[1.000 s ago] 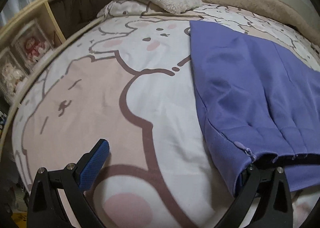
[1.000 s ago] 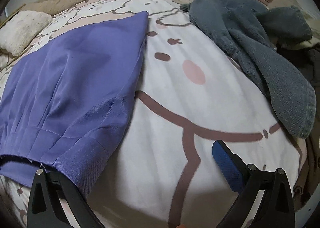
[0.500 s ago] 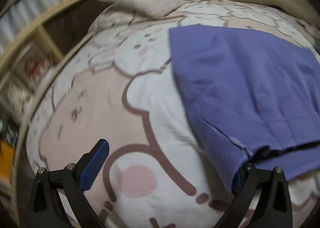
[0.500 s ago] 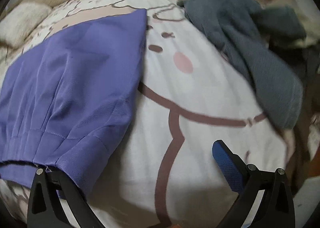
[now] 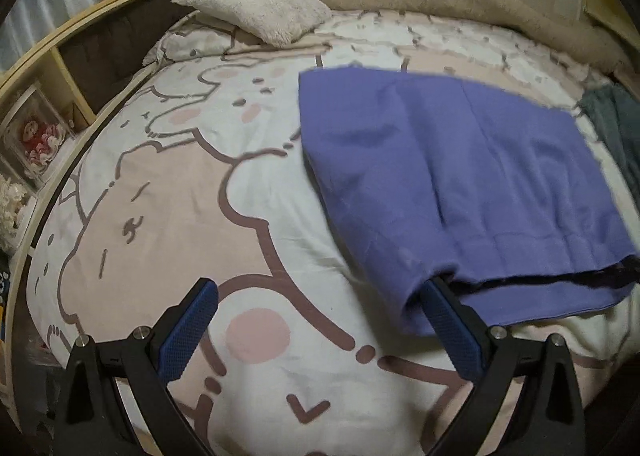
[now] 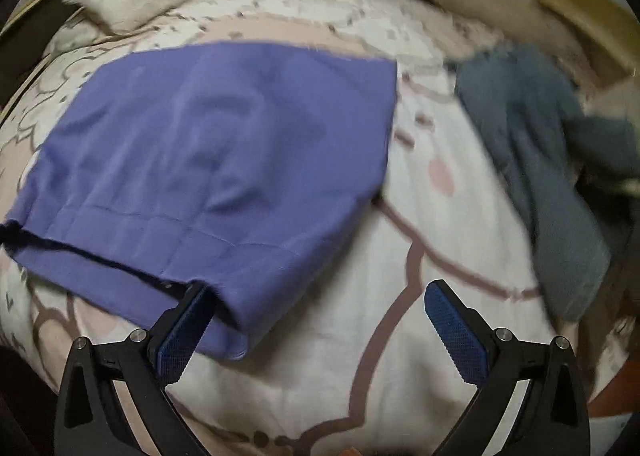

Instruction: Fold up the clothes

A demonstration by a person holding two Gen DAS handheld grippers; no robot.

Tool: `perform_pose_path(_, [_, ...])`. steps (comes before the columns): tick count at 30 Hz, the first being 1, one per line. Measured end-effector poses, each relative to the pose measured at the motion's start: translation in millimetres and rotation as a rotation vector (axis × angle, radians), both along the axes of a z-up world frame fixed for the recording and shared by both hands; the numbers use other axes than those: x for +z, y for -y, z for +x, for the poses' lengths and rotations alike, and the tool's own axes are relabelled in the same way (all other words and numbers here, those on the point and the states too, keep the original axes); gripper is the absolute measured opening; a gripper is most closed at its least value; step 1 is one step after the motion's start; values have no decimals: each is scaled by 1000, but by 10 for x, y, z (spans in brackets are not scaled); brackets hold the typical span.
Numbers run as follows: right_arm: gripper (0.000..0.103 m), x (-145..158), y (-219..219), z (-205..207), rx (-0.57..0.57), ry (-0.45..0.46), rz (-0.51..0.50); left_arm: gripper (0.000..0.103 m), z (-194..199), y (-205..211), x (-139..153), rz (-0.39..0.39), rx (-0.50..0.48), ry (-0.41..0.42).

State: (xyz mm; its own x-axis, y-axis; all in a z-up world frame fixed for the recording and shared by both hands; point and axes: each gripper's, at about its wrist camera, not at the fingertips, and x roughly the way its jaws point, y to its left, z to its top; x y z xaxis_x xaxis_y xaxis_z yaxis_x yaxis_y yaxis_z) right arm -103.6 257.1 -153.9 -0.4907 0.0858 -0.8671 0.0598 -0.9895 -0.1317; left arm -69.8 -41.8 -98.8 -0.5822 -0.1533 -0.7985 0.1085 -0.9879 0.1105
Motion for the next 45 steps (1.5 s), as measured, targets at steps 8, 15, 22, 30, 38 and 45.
perform_pose_path(8, [56, 524, -161, -137, -48, -146, -403, 102, -190, -241, 529, 47, -60, -181])
perform_pose_path(15, [28, -320, 118, -589, -88, 84, -376, 97, -726, -509, -306, 63, -56, 23])
perform_pose_path(22, [28, -472, 20, -288, -71, 102, -338, 96, -538, -372, -594, 35, -76, 81])
perform_pose_path(30, [28, -368, -638, -74, -233, 69, -694, 96, -201, -364, -232, 40, -131, -144])
perform_pose_path(38, [28, -671, -1030, -117, -405, 219, -932, 96, 127, -896, 3, 81, -368, -363])
perform_pose_path(45, [28, -676, -943, -206, -366, 228, -954, 96, 386, -1563, -166, -16, -623, -409])
